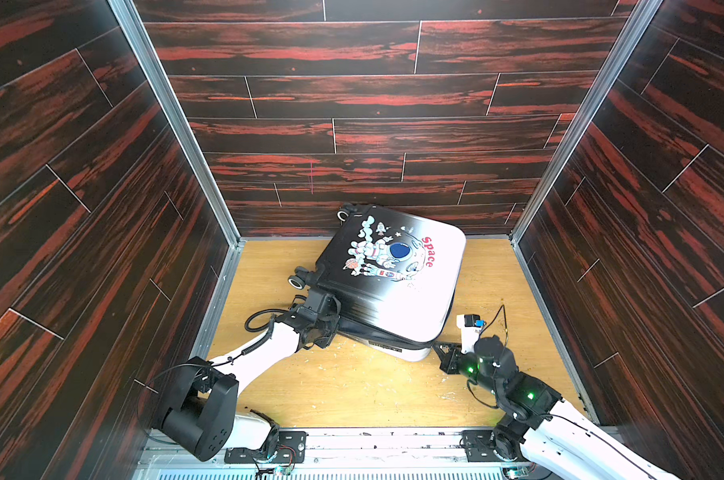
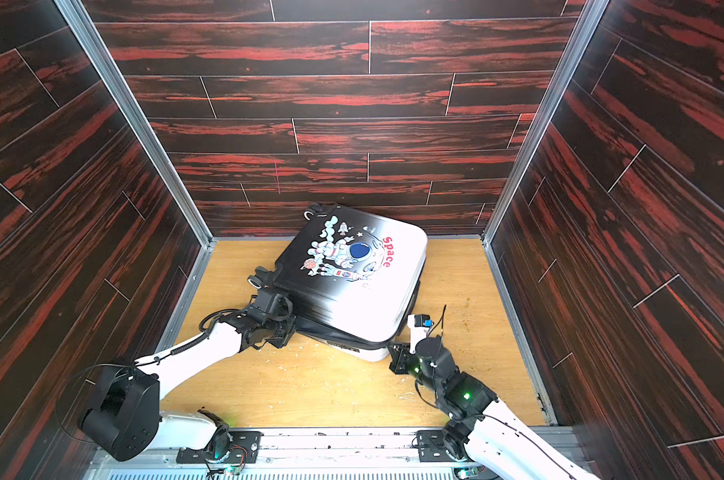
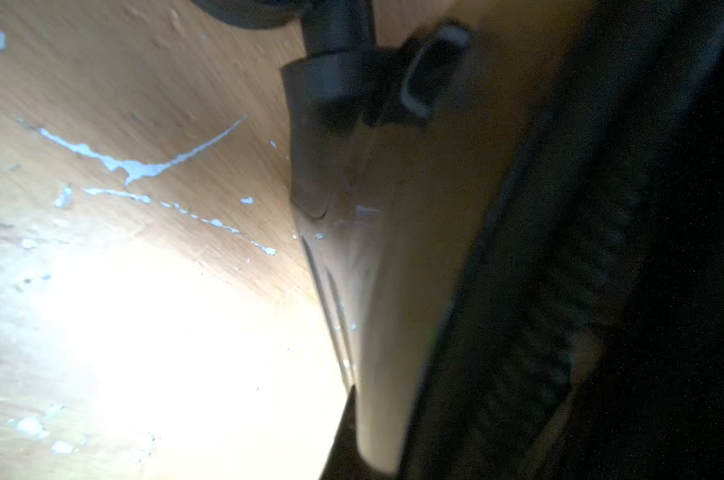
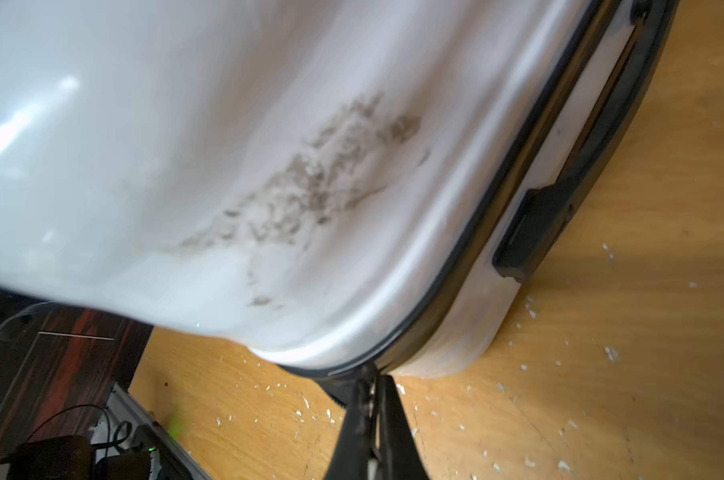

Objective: Open the suitcase zippers
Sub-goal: Unzip the zipper on the suitcase.

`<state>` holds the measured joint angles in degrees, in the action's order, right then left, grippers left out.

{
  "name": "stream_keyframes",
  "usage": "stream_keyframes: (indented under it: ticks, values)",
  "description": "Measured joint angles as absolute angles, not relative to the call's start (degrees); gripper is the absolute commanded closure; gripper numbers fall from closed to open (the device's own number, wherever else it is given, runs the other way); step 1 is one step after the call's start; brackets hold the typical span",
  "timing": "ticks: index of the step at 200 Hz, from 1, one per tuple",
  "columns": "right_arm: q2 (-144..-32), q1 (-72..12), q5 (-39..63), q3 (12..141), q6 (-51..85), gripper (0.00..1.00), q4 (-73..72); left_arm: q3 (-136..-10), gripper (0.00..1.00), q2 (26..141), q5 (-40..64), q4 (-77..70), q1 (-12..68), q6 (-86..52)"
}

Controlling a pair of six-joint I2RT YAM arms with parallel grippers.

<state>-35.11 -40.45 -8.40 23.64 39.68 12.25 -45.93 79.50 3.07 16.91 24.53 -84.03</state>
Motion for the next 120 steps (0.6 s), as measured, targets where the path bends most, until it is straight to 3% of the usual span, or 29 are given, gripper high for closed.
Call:
stream_keyframes:
  ticks: [88, 120]
  values:
    - [-42.24, -32.51, -1.69, 25.67, 37.36, 1.00, 8.95, -46.30, 1.00, 77.65, 4.97, 22.98, 19.27, -79.29]
    - [-49.06, -25.39, 1.13, 28.18, 38.76, 1.00, 6.11, -46.70, 1.00, 77.84, 5.17, 23.88, 19.07, -76.88]
